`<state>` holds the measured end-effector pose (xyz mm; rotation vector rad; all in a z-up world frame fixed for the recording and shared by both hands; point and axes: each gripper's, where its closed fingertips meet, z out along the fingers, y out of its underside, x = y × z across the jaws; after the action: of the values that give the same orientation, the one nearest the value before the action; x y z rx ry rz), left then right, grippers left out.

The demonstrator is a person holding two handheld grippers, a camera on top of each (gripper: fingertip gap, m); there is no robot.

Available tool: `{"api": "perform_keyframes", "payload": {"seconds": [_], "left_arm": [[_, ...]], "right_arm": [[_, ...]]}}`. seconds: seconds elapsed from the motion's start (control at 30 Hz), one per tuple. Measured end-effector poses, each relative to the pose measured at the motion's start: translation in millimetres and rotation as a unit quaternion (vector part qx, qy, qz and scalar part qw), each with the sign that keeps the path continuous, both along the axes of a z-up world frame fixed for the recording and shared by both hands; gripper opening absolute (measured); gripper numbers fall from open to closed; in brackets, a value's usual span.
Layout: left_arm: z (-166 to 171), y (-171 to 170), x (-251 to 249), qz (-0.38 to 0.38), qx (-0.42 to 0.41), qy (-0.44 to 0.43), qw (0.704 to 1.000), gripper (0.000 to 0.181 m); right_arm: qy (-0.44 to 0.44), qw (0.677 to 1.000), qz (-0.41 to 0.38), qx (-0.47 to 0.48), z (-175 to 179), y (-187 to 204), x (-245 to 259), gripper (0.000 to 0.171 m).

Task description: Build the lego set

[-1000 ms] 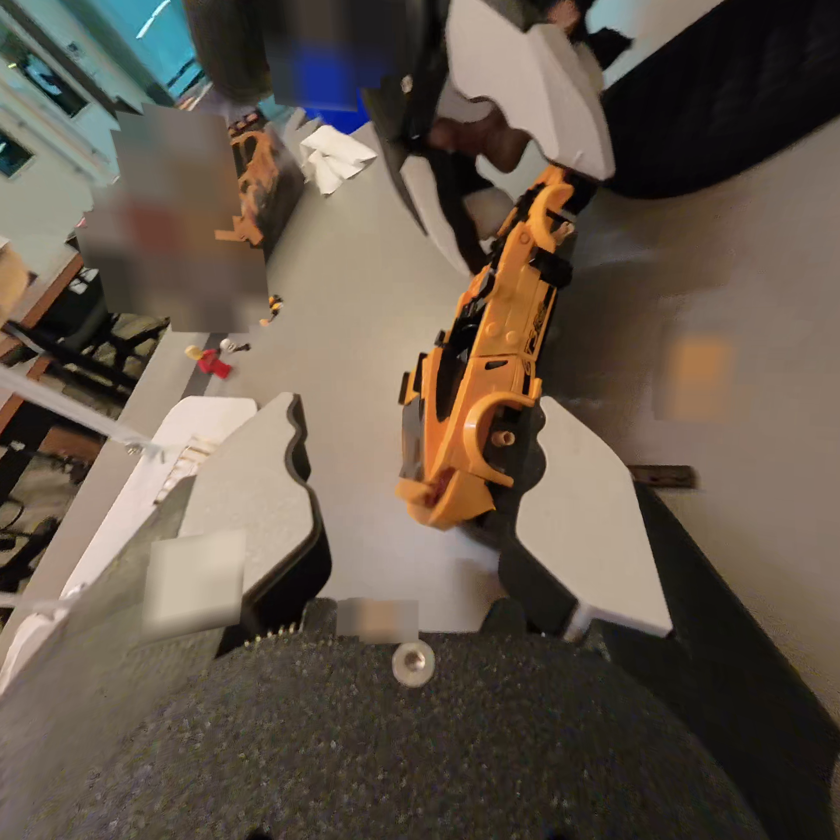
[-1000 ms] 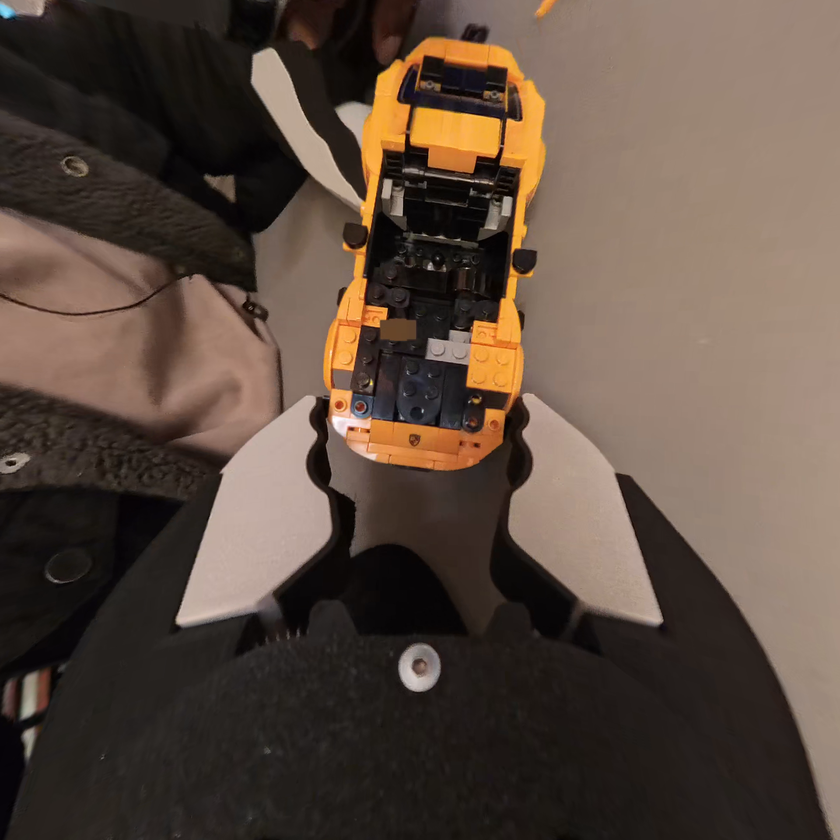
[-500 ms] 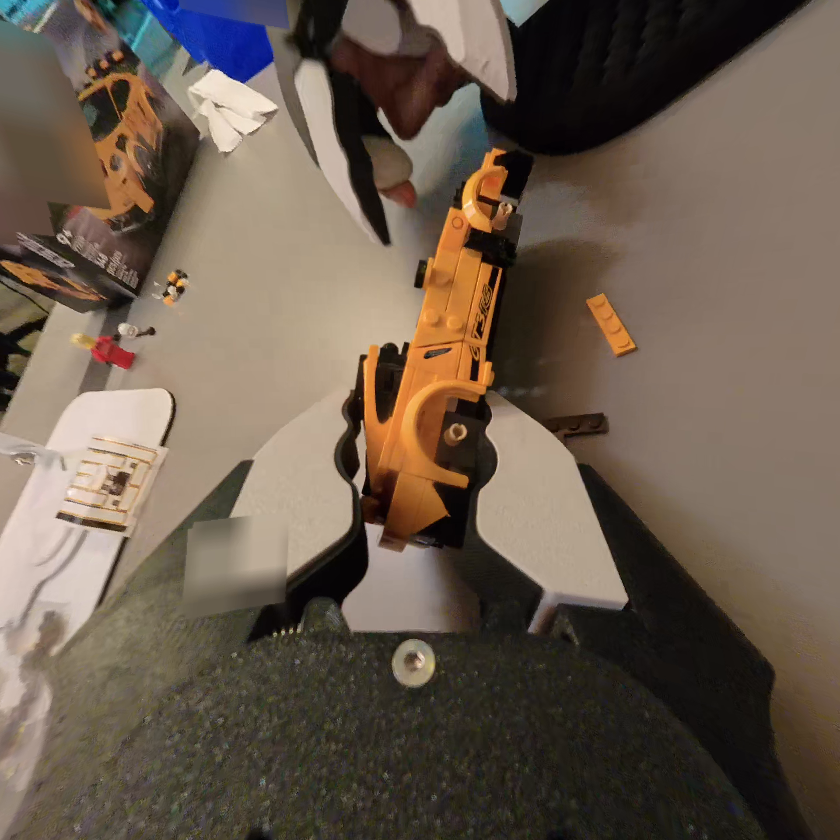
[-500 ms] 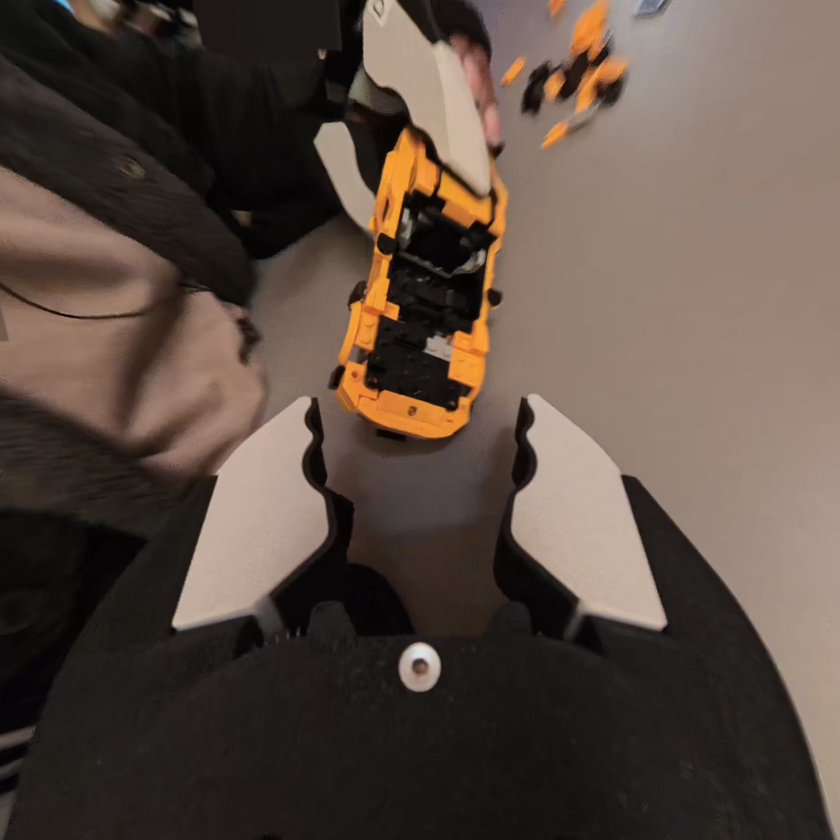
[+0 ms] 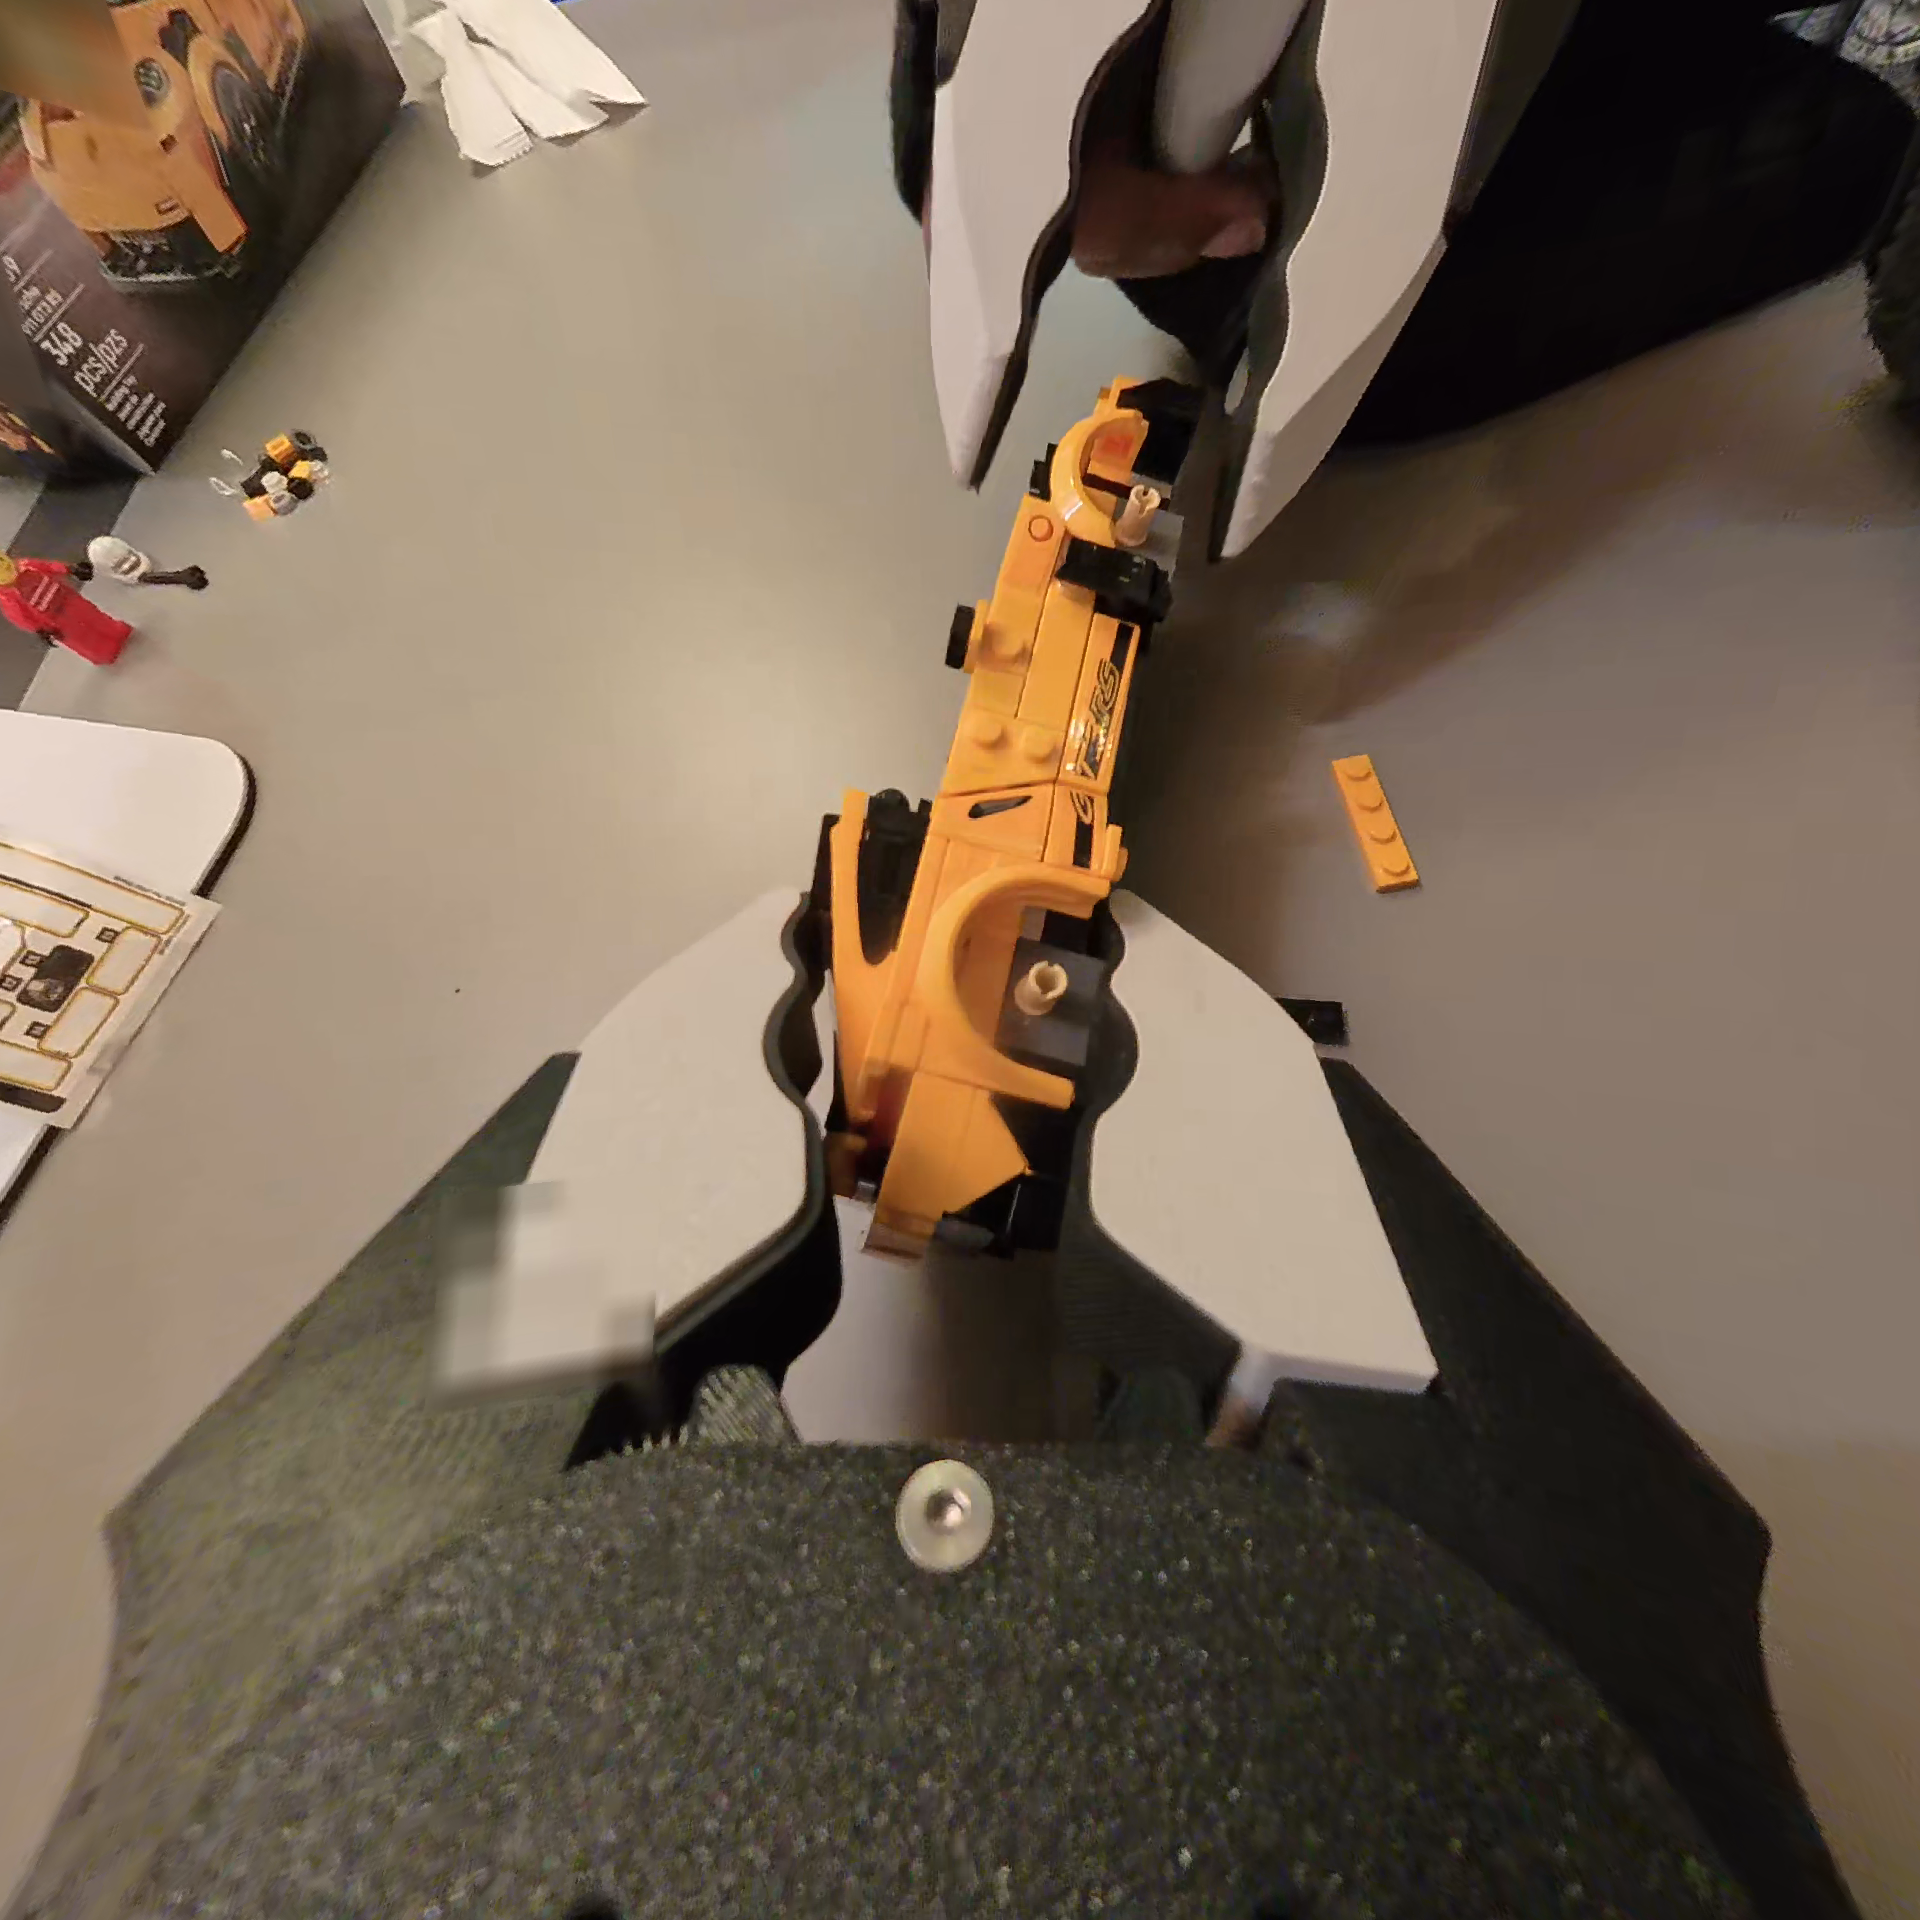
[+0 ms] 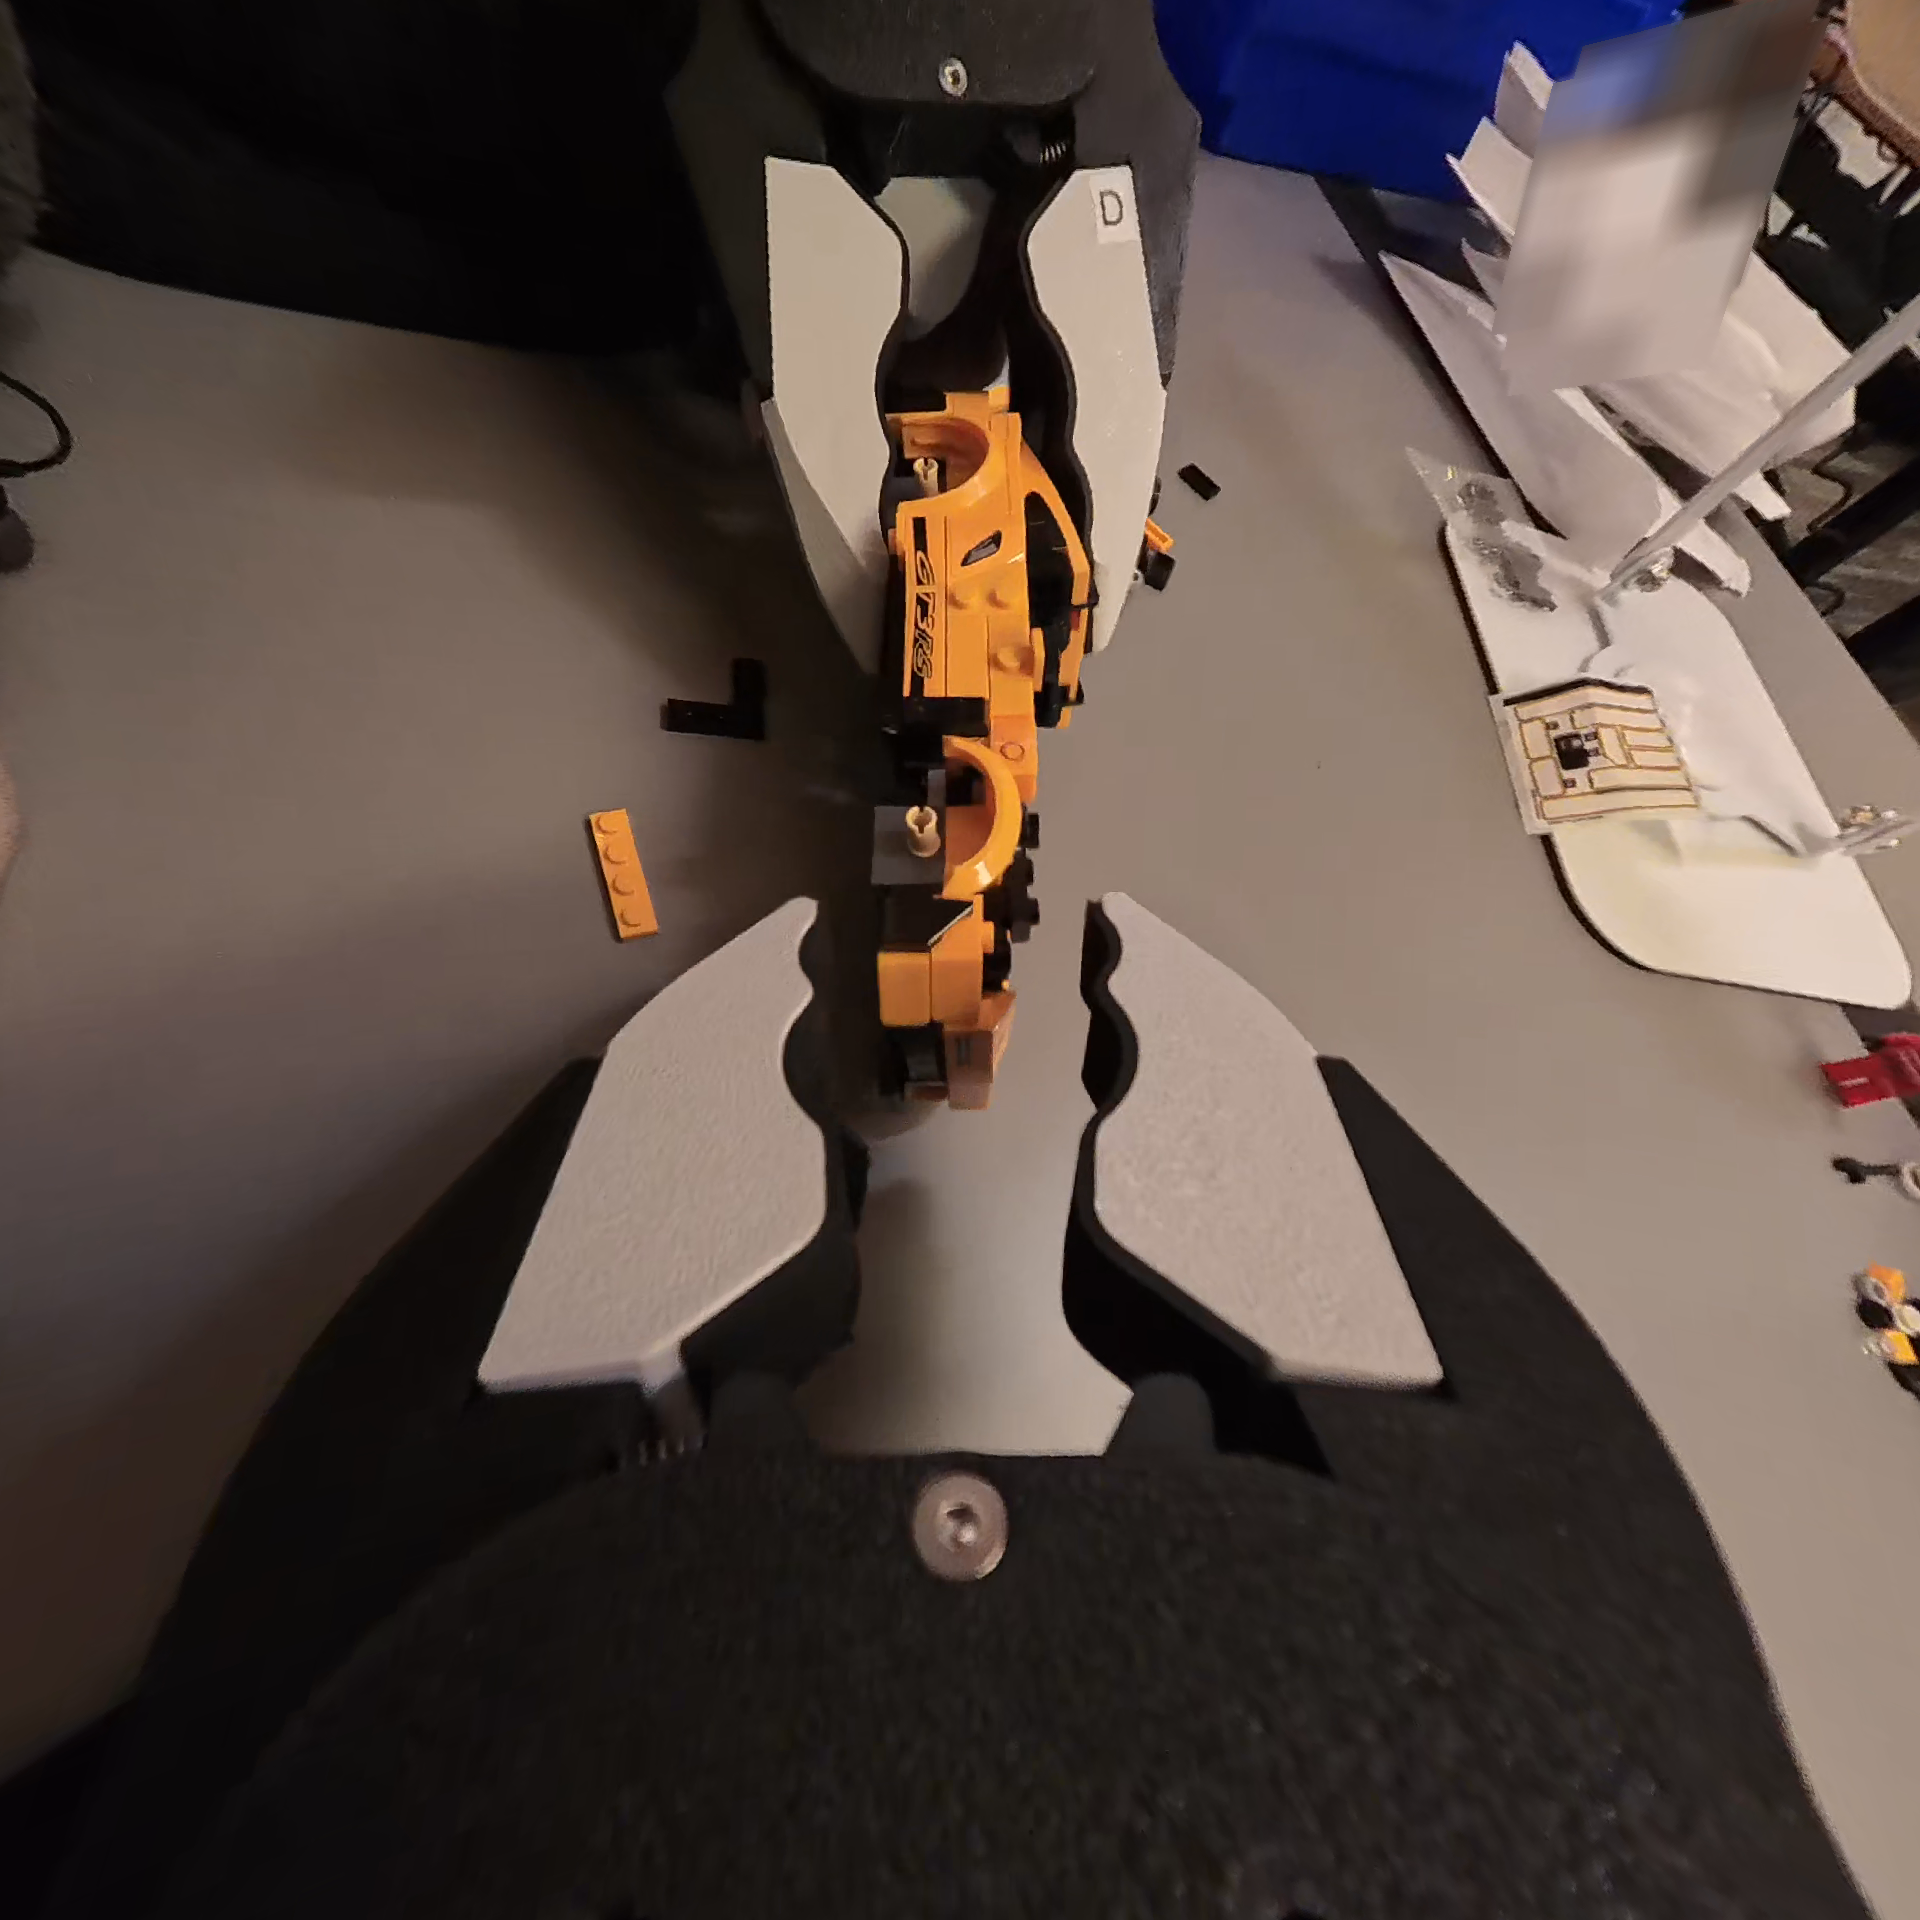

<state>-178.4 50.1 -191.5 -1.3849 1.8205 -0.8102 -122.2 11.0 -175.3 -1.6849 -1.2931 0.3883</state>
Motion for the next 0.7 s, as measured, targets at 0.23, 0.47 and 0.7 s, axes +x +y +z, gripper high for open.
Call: {"api": "perform_keyframes", "payload": {"seconds": [0.23,0.47,0.7], "left_arm": [[0.0,0.0,-1.0,0.001,-0.007,0.0,1.0,0.049],[-0.1,0.6,-1.8,0.003,-0.016,0.0,1.0,0.049],[-0.1,0.6,-2.5,0.002,-0.021,-0.002,1.0,0.049]], "right_arm": [[-0.008,1.0,0.014,0.014,-2.6,2.5,-3.7,0.03],[0.01,1.0,0.003,-0.006,-3.1,4.1,-3.7,0.03],[0.026,0.999,-0.004,-0.019,-3.5,4.2,-4.1,0.03]]}}
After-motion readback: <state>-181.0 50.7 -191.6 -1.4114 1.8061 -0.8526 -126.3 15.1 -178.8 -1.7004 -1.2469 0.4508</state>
